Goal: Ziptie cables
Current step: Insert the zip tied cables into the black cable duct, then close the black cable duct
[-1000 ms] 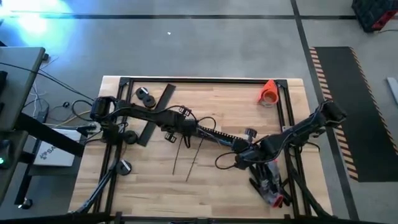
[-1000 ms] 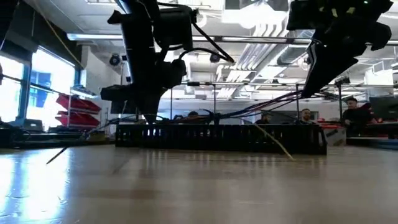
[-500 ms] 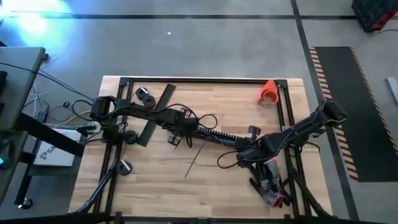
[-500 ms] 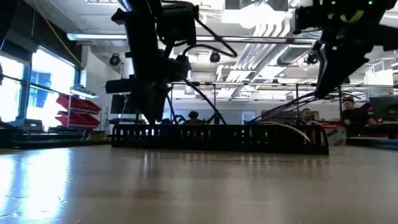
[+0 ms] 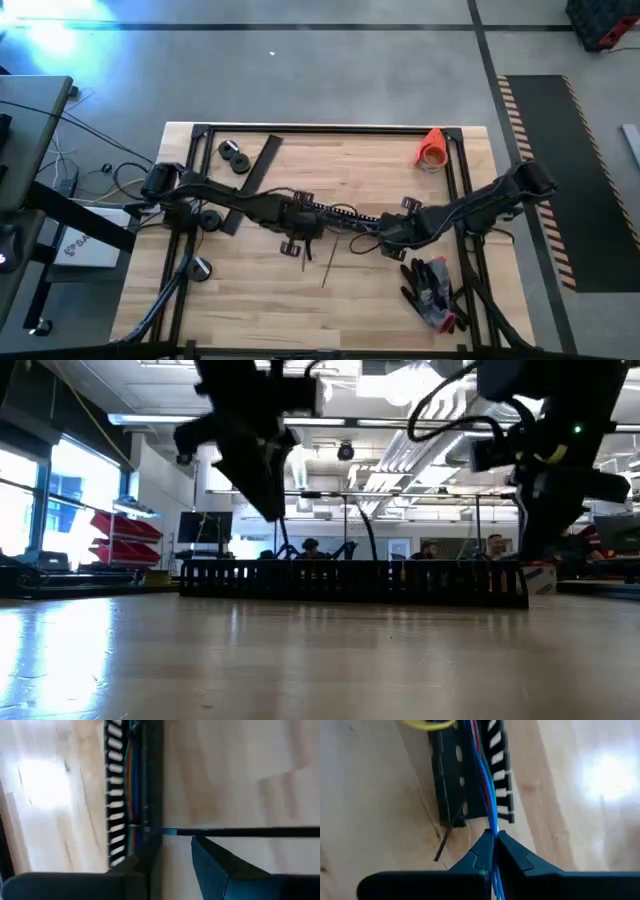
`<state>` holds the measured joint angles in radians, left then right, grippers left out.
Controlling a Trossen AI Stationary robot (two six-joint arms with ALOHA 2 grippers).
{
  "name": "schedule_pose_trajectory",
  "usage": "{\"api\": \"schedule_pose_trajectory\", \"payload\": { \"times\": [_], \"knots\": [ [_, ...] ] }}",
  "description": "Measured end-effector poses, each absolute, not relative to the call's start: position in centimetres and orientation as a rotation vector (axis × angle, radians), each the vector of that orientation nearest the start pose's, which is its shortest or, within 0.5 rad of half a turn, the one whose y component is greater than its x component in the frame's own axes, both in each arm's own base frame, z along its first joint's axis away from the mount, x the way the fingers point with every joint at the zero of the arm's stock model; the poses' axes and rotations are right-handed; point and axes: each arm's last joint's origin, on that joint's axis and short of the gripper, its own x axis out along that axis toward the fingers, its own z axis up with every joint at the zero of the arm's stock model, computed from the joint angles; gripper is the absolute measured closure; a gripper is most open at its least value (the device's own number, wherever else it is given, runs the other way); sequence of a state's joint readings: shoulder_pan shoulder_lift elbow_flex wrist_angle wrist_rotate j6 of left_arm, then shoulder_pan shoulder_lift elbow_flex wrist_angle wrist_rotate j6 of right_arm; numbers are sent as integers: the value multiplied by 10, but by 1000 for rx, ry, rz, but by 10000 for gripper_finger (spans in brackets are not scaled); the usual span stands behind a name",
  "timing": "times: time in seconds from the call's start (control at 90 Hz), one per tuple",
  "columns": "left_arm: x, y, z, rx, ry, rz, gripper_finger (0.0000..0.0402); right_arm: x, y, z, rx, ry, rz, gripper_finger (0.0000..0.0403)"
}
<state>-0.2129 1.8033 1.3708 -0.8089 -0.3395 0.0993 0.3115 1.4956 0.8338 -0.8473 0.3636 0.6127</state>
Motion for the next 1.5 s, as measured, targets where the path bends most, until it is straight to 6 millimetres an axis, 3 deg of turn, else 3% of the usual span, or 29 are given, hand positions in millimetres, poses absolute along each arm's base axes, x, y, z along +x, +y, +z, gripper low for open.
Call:
{"api": "schedule_pose_trajectory", "payload": {
  "times": [0.189, 0.378, 0.489, 0.6, 0.878, 1.011, 1.144, 1.311, 1.367, 1.5],
  "knots": [
    [340, -97, 240, 292, 1117, 100, 317, 226, 63, 171, -2, 1382, -436, 339],
    [321, -122, 257, 191, 1032, 157, 317, 219, 62, 200, -59, 1491, -503, 236],
    [306, -131, 261, 122, 997, 190, 317, 214, 64, 221, -64, 1416, -521, 199],
    [287, -133, 256, 52, 990, 229, 317, 214, 70, 235, 7, 1257, -442, 189],
    [250, -137, 229, -106, 917, 270, 317, 241, 104, 250, 246, 806, -47, 213],
    [242, -141, 221, -126, 876, 283, 317, 263, 113, 234, 300, 754, -40, 238],
    [241, -144, 222, -119, 847, 298, 317, 272, 105, 209, 267, 783, -277, 274],
    [241, -144, 222, -126, 853, 289, 317, 232, 79, 192, 370, 950, -855, 331],
    [242, -145, 222, -128, 843, 290, 317, 222, 79, 191, 369, 996, -915, 346],
    [243, -143, 222, -126, 830, 307, 317, 211, 90, 196, 341, 1016, -872, 370]
  ]
}}
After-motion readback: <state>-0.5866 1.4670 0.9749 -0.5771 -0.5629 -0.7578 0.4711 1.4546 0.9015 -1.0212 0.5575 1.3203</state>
